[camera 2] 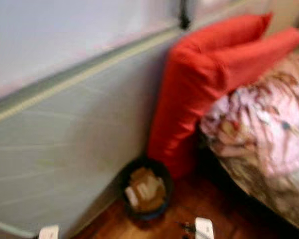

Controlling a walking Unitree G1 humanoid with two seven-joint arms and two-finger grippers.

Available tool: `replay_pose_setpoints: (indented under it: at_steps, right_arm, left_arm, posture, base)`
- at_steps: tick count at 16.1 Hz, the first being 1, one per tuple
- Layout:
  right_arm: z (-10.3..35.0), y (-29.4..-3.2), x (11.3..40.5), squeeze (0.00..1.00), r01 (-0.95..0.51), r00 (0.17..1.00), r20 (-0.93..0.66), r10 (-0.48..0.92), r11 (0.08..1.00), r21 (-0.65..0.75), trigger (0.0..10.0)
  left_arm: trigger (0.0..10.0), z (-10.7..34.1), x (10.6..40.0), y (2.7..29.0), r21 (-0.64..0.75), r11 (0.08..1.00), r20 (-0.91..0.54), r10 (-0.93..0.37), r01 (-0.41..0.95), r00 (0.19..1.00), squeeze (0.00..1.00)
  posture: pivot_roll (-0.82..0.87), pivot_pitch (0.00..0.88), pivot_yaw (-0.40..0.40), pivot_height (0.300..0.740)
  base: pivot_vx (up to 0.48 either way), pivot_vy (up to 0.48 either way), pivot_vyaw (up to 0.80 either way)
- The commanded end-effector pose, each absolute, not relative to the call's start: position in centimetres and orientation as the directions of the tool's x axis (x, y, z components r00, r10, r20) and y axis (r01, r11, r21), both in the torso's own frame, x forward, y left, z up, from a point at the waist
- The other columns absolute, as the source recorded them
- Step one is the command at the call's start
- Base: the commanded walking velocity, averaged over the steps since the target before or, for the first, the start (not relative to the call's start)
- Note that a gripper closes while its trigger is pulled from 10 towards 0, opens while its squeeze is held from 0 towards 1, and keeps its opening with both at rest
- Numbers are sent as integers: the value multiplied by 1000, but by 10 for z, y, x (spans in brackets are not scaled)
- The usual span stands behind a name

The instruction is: Clean up the room

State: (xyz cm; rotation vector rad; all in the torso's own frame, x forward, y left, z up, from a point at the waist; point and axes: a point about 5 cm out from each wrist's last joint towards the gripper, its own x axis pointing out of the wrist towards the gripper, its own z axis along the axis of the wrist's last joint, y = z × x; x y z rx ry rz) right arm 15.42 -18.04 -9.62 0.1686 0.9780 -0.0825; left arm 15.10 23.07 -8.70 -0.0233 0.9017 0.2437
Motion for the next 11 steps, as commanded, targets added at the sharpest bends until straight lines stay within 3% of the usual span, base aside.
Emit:
replay_pose_setpoints:
  at_steps: [1, 11]
  right_arm:
    - [-61, -182, 228, 0, 142, 661, -751, 8, 981, 135, 10000]
    - [-61, -182, 228, 0, 142, 661, -751, 8, 981, 135, 10000]
  left_arm:
    - [10000, -76, 176, 237, 47, 981, -766, 157, -190, 623, 0]
    - [10000, -76, 176, 237, 47, 981, -766, 157, -190, 623, 0]
  posture:
    - [-21, 0, 22, 740]
    - [-21, 0, 22, 740]
  base:
    - [0, -349, 0]
    - [0, -349, 0]
